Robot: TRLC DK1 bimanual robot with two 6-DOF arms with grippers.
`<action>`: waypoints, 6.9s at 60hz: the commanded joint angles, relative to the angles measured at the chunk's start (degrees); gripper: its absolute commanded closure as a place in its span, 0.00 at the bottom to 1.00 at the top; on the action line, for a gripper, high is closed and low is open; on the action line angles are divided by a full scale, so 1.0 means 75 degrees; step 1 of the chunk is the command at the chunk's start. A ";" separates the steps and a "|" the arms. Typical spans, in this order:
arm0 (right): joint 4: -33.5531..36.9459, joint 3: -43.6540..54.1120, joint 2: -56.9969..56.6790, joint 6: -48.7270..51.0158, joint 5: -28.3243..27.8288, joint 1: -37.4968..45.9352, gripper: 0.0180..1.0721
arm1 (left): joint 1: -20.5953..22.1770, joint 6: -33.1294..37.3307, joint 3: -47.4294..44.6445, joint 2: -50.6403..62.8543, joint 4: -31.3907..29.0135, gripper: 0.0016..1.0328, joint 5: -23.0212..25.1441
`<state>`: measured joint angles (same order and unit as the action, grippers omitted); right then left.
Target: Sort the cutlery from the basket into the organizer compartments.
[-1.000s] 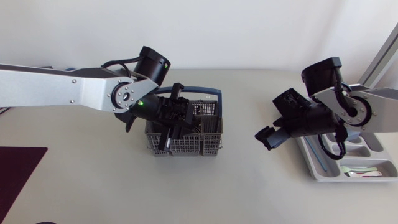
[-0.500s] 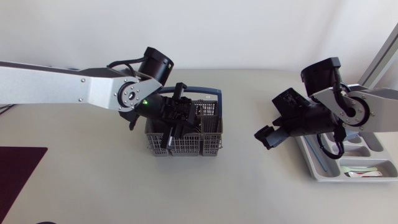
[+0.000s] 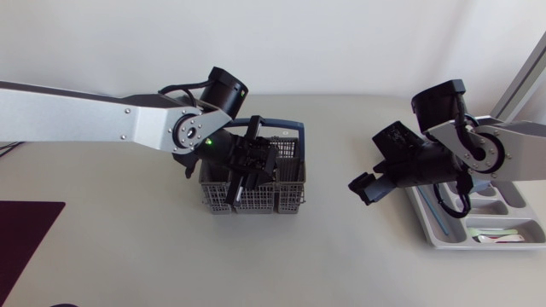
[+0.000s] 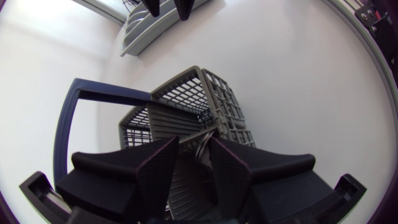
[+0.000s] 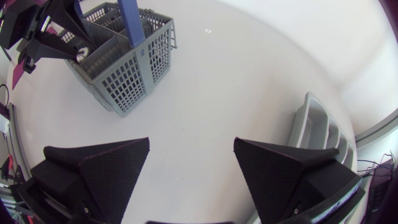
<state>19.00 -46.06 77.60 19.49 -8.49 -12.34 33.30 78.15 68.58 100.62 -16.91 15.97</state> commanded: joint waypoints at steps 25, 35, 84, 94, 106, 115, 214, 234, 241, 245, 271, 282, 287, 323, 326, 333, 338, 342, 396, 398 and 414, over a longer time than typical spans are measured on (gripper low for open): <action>-0.0108 -0.0081 0.0165 -0.0067 0.0019 -0.0019 0.07 | 0.0025 0.0619 0.0337 0.0307 -0.0535 0.89 -0.0207; -0.0108 -0.0104 0.0165 -0.0079 0.0019 -0.0019 0.07 | 0.0119 0.0818 0.0349 0.0412 -0.0617 0.89 -0.0266; -0.0108 -0.0011 0.0106 -0.0114 0.0007 -0.0042 0.07 | -0.0362 0.0725 0.0314 0.0061 -0.0957 0.97 0.0074; -0.0108 -0.0034 0.0094 -0.0172 -0.0005 -0.0148 0.07 | -0.0866 0.0139 -0.0413 -0.0560 -0.0125 0.97 0.0731; -0.0096 -0.0116 0.0059 -0.0301 0.0042 -0.0359 0.07 | -0.1182 -0.0893 -0.1011 -0.1158 0.1117 0.97 0.1223; -0.0085 -0.0116 0.0036 -0.0395 0.0054 -0.0488 0.07 | -0.1276 -0.1607 -0.1620 -0.1580 0.2090 0.97 0.1398; -0.4057 0.1091 -0.2167 0.0191 0.3699 -0.4402 0.14 | 0.0388 -1.0361 -0.0483 -0.2904 0.2981 0.97 -0.1578; -0.5651 0.0904 -0.0878 0.0695 0.4179 -0.4496 0.24 | 0.0611 -1.1111 -0.0507 -0.2611 0.3051 0.97 -0.1613; -0.5745 0.0704 -0.0632 0.0730 0.4331 -0.4496 0.28 | 0.0728 -1.1146 -0.0530 -0.2517 0.3098 0.97 -0.1719; -0.5839 0.0564 -0.0468 0.0754 0.4531 -0.4531 0.35 | 0.0787 -1.1170 -0.0554 -0.2459 0.3110 0.97 -0.1824; -0.5886 -0.0034 0.0118 0.0800 0.5105 -0.4542 0.68 | 0.0880 -1.1076 -0.0847 -0.2494 0.3274 0.97 -0.2223; -0.5815 -0.0175 0.0200 0.0812 0.5117 -0.4554 0.81 | 0.0916 -1.1076 -0.0870 -0.2553 0.3262 0.97 -0.2223; -0.5768 -0.0233 0.0200 0.0824 0.5117 -0.4554 0.88 | 0.0927 -1.1064 -0.0882 -0.2553 0.3250 0.97 -0.2223; -0.5440 -0.0011 0.0047 0.0812 0.4906 -0.4613 0.93 | 0.1138 -1.0900 -0.0940 -0.2857 0.3309 0.72 -0.2223; -0.5382 0.0036 -0.0011 0.0789 0.4882 -0.4613 0.93 | 0.1138 -1.0877 -0.0964 -0.2916 0.3309 0.67 -0.2223; -0.5264 0.0200 -0.0187 0.0789 0.4788 -0.4601 0.93 | 0.1103 -1.0783 -0.0952 -0.3138 0.3309 0.62 -0.2223; -0.5089 0.0282 -0.0374 0.0777 0.4613 -0.4566 0.93 | 0.1056 -1.0654 -0.0952 -0.3303 0.3309 0.59 -0.2234; -0.4854 0.0388 -0.0585 0.0765 0.4390 -0.4460 0.93 | 0.1045 -1.0455 -0.0964 -0.3443 0.3309 0.58 -0.2352; 0.0302 0.1032 -0.2929 0.4000 -0.3286 0.2676 0.93 | 0.0048 -0.8697 -0.0800 -0.3689 0.0965 0.39 -0.3769; 0.0548 0.1021 -0.2882 0.4398 -0.3485 0.2958 0.93 | -0.0034 -0.8697 -0.0811 -0.3713 0.0860 0.37 -0.3769; 0.2575 0.0728 -0.1593 0.8312 -0.4352 0.5372 0.92 | -0.0479 -0.8697 -0.0999 -0.4064 0.0285 0.28 -0.3769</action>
<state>35.35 -39.88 61.89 70.46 -40.03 24.05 30.55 12.08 62.57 71.59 -13.89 -12.12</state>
